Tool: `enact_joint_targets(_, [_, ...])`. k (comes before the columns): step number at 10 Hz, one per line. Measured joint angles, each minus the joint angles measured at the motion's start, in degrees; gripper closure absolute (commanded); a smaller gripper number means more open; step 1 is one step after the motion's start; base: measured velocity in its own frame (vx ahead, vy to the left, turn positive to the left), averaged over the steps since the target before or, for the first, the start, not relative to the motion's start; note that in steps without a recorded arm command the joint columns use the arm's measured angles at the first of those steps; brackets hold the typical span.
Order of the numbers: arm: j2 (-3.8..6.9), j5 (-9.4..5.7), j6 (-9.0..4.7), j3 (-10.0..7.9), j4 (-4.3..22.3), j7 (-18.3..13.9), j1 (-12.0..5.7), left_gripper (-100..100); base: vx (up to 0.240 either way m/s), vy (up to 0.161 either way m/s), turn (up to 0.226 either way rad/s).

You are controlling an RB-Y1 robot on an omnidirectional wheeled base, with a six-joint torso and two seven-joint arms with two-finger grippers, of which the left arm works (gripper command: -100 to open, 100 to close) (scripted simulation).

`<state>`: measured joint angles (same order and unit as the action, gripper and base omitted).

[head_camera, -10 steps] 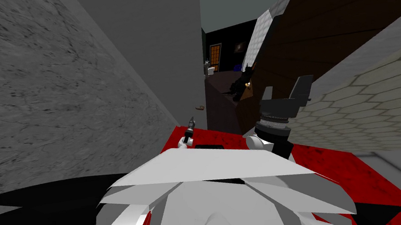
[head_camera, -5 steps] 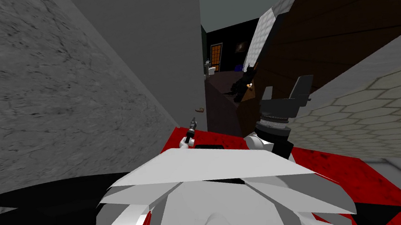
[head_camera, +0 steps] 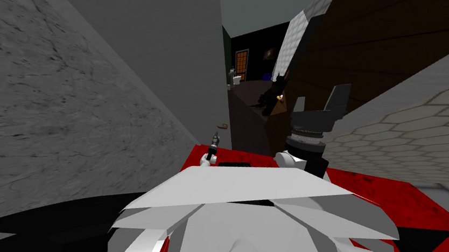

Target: Push the door open

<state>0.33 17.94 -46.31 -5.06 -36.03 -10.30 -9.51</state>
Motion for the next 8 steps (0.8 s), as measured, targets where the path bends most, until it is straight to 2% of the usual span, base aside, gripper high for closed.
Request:
enact_joint_targets(1, [0.54, 0.0, 0.38, 0.08, -0.72, -0.06, 0.38, -100, 0.226, -0.048, -0.019])
enact_joint_targets(3, [1.04, -0.38, -0.1, -0.36, 0.79, 0.3, -0.54, -100, 0.208, -0.043, -0.033])
enact_joint_targets(5, [0.16, -0.63, -0.15, -0.56, 1.03, 0.56, -0.67, -100, 0.184, -0.024, -0.02])
enact_joint_targets(6, [-0.88, -0.62, 0.31, -0.46, 0.12, 0.5, -0.24, -100, 0.073, -0.01, -0.004])
enact_joint_targets(7, [-1.01, -0.61, 0.46, -0.44, -0.02, 0.48, -0.22, 100, -0.008, 0.001, 0.006])
enact_joint_targets(8, [-0.93, -0.62, 0.38, -0.45, 0.06, 0.49, -0.25, 100, -0.024, 0.004, -0.01])
